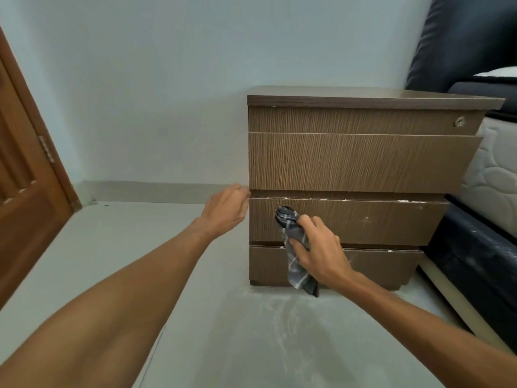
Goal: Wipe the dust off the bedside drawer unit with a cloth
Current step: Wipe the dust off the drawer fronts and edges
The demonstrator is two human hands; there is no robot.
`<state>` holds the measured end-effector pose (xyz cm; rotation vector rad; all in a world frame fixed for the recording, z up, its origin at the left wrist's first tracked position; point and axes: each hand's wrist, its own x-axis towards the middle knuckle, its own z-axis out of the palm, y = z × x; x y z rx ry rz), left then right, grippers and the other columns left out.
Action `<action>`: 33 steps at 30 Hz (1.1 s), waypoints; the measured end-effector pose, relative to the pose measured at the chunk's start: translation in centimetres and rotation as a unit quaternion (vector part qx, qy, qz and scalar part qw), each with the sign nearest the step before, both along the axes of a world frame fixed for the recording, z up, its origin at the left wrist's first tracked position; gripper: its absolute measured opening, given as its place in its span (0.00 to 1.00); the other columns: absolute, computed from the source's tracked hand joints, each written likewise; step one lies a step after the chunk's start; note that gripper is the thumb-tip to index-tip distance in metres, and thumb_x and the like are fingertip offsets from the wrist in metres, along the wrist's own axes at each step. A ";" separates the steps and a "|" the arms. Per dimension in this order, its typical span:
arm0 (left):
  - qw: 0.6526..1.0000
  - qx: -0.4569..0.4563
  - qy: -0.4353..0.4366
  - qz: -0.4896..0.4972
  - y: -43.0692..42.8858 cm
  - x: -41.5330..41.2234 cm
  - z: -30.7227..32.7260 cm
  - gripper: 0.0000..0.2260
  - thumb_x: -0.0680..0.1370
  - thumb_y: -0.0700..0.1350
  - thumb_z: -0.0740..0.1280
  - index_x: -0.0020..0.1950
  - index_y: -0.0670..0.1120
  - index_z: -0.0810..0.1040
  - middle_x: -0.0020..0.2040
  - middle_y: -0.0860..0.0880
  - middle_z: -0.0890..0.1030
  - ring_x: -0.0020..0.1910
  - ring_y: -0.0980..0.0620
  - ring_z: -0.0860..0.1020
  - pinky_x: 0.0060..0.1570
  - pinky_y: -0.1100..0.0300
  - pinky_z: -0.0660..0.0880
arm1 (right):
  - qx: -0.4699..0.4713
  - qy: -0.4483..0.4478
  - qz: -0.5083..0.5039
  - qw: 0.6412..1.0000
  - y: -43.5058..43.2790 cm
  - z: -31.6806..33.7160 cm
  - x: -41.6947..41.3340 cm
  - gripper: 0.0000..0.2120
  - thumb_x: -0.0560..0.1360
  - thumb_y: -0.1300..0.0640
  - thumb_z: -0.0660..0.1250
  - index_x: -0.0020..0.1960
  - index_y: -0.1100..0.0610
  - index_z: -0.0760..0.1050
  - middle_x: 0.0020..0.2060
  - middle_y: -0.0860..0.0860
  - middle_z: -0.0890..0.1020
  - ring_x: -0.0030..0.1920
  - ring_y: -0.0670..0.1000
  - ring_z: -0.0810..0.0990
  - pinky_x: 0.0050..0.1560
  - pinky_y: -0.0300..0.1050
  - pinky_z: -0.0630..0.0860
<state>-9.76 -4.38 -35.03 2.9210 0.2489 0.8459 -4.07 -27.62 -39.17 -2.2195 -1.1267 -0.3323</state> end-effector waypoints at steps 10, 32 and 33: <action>0.998 -0.047 0.000 0.029 -1.1 0.0 0.1 0.10 0.80 0.43 0.61 0.56 0.42 0.80 0.50 0.44 0.82 0.48 0.44 0.80 0.48 0.47 0.78 | 0.046 -0.041 -0.032 0.998 -1.6 2.3 0.4 0.11 0.78 0.55 0.67 0.57 0.54 0.68 0.47 0.50 0.68 0.39 0.48 0.75 0.39 0.43 0.76; 0.998 0.000 0.059 0.020 -2.0 -1.0 2.2 0.08 0.76 0.42 0.63 0.44 0.43 0.81 0.37 0.47 0.80 0.35 0.46 0.77 0.34 0.55 0.74 | -0.110 -0.201 -0.050 0.972 4.8 4.5 1.1 0.16 0.76 0.59 0.68 0.62 0.60 0.71 0.54 0.58 0.73 0.48 0.61 0.77 0.34 0.52 0.73; 0.998 0.022 0.061 0.017 -2.2 -0.9 2.4 0.08 0.77 0.44 0.63 0.47 0.45 0.82 0.41 0.47 0.81 0.38 0.47 0.78 0.36 0.53 0.76 | -0.116 -0.208 -0.061 0.969 3.9 4.4 1.7 0.17 0.74 0.57 0.69 0.61 0.59 0.72 0.53 0.57 0.74 0.47 0.60 0.78 0.32 0.50 0.72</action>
